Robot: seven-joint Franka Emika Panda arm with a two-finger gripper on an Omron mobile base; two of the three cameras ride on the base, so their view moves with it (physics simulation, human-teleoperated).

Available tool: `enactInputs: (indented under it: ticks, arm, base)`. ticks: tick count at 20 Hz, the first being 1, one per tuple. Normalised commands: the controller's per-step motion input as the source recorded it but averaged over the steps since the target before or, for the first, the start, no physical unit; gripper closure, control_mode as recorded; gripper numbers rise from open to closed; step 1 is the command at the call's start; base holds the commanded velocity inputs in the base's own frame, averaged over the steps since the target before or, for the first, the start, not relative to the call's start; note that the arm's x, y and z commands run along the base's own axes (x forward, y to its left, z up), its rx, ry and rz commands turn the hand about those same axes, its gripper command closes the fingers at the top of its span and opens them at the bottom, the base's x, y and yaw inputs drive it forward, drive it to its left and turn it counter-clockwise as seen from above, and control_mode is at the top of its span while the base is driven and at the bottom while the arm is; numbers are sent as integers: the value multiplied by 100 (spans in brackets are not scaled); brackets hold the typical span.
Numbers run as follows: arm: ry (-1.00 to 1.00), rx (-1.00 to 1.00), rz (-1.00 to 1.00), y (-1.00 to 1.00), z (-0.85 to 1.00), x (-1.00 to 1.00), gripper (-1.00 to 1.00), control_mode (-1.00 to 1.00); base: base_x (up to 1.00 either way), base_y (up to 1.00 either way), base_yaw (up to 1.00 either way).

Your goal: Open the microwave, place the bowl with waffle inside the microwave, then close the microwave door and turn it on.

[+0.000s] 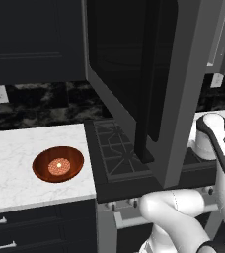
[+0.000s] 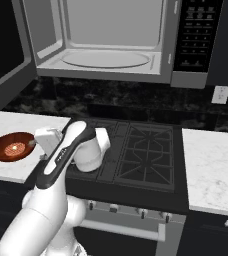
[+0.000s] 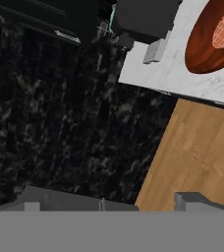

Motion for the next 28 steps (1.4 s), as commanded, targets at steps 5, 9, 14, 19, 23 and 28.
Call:
enactInputs:
  ticks: [5, 9, 14, 19, 23, 28]
  arm:
    - [2, 0, 0, 0, 0, 0, -100, -100]
    - [0, 0, 0, 21, -6, 8, -100, -100]
    - [1, -4, -1, 31, -4, 19, -100, -100]
    - [3, -16, -3, 18, -10, 22, -100, -100]
    - [-1, -25, -4, 26, -26, 15, -100, -100]
    - [-1, -22, -6, 27, -34, 22, -100, -100]
  base:
    - [0, 0, 0]
    - [0, 0, 0]
    - [0, 0, 0]
    - [0, 0, 0]
    - [0, 0, 0]
    - [0, 0, 0]
